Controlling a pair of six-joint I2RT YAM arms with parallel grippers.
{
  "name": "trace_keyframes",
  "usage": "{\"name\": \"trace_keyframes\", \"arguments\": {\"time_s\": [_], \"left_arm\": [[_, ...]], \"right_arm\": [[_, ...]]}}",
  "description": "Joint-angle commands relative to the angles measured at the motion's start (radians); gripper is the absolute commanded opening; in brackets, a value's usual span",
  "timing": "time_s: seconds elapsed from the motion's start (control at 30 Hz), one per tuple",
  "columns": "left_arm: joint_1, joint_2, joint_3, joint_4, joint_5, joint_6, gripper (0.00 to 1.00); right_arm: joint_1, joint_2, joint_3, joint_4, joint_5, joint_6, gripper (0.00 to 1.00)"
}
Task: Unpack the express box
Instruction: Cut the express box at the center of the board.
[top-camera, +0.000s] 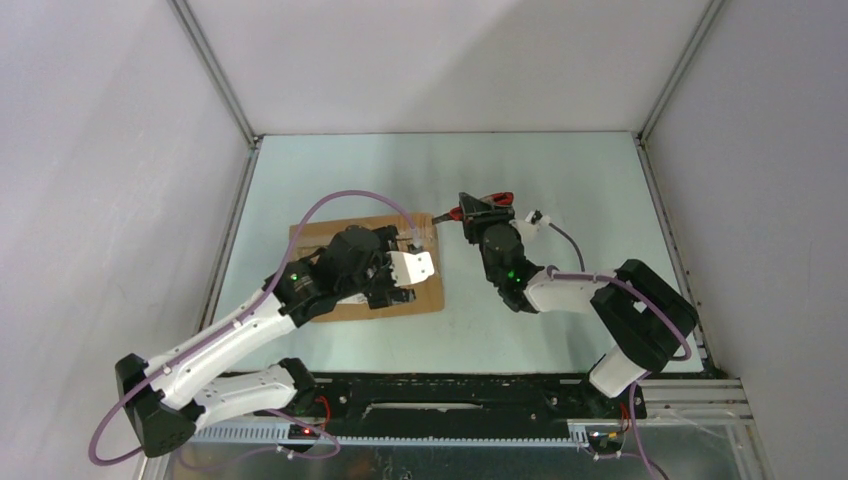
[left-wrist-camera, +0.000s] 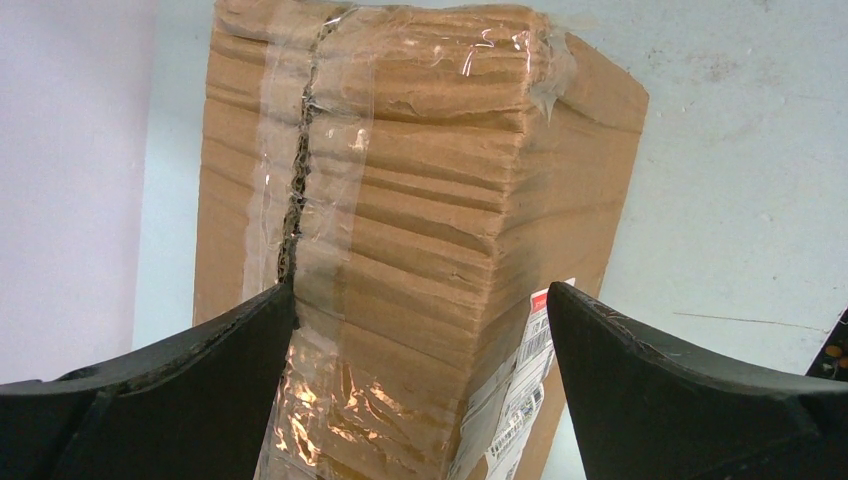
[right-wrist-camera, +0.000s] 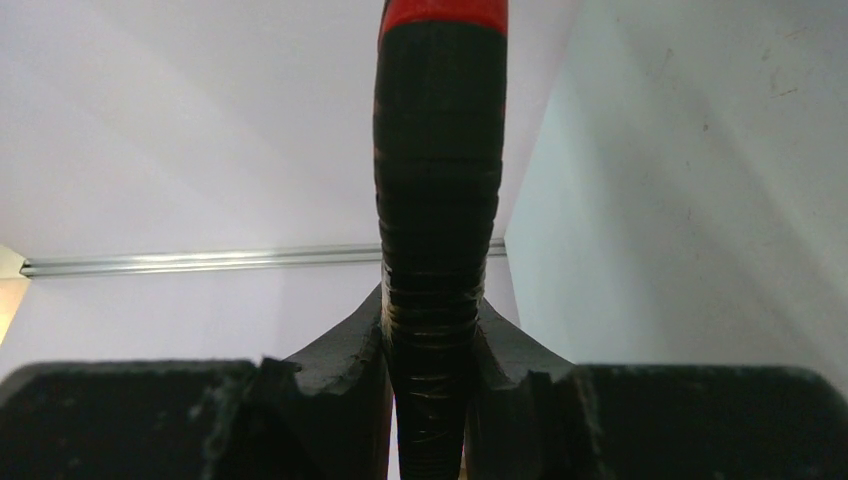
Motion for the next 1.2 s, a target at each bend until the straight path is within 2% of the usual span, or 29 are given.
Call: {"name": "trace_keyframes", "arguments": {"time_s": [0.0,0.17,0.27,0.93,1.07,1.17], "left_arm": [[-0.009,0.013,-0.019,0.006,0.004,-0.023,1.00],[-0.009,0.025,-0.009,0.011,0.001,-0.023,1.00],[-0.010,0.035,-0.008,0.015,0.003,-0.023,1.00],[-0.020,0.088,0.026,0.021,-0.035,-0.016,0.97],[-0.020,0.098,0.043,0.022,-0.046,-0.016,0.97],[-0.020,0.104,0.050,0.032,-0.052,-0.020,0.97]], "right_arm": [[0.011,-0.032,-0.011,0.099,0.010,0.019,0.00],[0.033,-0.034,-0.006,0.043,-0.017,-0.001,0.00],[0.037,-0.025,-0.026,0.073,-0.048,-0.001,0.00],[-0.026,-0.108,-0.080,0.053,-0.572,-0.186,0.00],[-0.028,-0.135,-0.107,0.086,-0.659,-0.205,0.00],[-0.019,-0.181,-0.126,0.025,-0.656,-0.234,0.00]]}}
